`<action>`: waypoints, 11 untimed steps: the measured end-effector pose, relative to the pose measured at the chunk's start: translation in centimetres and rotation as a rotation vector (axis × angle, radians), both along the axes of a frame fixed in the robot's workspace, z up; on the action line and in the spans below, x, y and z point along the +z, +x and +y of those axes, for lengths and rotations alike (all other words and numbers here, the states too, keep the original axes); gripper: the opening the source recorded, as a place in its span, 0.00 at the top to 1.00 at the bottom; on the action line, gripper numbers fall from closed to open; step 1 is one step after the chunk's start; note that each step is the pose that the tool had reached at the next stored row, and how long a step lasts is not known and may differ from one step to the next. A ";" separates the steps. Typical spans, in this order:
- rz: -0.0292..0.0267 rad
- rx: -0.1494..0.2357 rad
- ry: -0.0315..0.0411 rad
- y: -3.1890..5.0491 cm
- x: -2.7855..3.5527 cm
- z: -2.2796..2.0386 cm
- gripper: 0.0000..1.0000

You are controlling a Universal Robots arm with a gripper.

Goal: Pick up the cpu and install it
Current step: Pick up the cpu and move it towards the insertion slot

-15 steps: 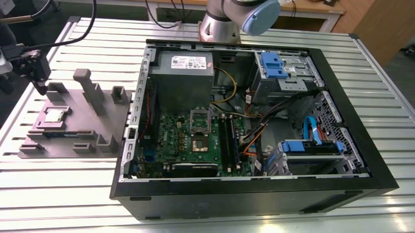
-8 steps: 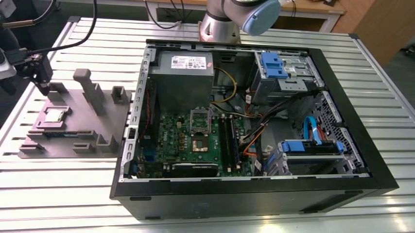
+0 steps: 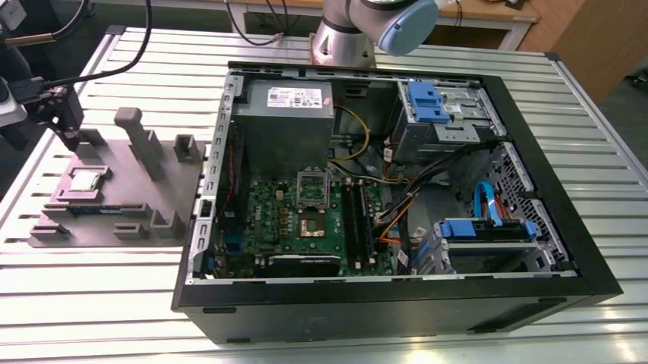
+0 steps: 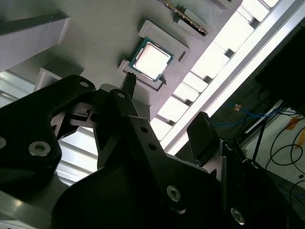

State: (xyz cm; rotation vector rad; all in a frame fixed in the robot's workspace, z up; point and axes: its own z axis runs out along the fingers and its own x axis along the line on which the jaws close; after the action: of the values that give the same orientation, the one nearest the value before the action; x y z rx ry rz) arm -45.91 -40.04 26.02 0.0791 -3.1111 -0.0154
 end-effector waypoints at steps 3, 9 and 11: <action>-0.0001 0.000 0.0000 0.00 0.00 0.00 0.30; -0.0004 0.000 0.0179 0.01 -0.34 -0.02 0.30; -0.0002 0.000 0.0193 -0.01 -0.69 -0.04 0.30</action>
State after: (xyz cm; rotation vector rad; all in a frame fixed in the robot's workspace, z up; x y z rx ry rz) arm -45.92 -40.08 25.32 0.0794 -3.1115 -0.0455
